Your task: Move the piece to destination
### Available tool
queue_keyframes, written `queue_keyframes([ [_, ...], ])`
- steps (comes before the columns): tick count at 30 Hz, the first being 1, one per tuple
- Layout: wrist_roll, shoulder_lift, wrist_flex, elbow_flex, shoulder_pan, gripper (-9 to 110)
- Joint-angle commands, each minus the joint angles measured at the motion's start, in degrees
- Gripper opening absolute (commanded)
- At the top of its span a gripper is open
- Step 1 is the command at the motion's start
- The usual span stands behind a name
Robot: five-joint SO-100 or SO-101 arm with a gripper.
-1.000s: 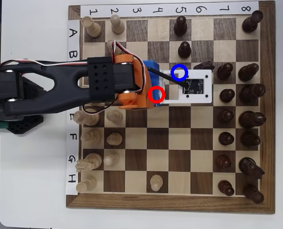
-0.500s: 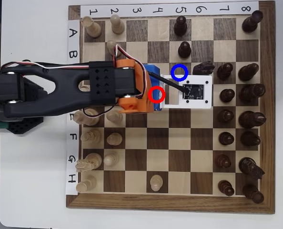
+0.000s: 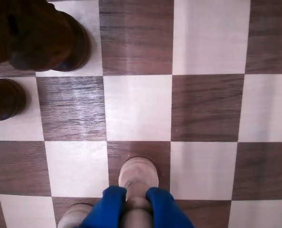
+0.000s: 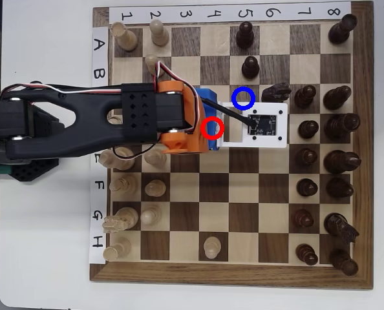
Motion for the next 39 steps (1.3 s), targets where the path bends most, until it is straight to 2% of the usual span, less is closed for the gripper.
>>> queue_keyframes([
  [1,28.04,-0.09,1.32,-10.11,1.58,0],
  [28,27.42,-2.72,5.54,-24.26,0.62,0],
  [39,27.42,-3.34,15.38,-42.63,-1.67,0],
])
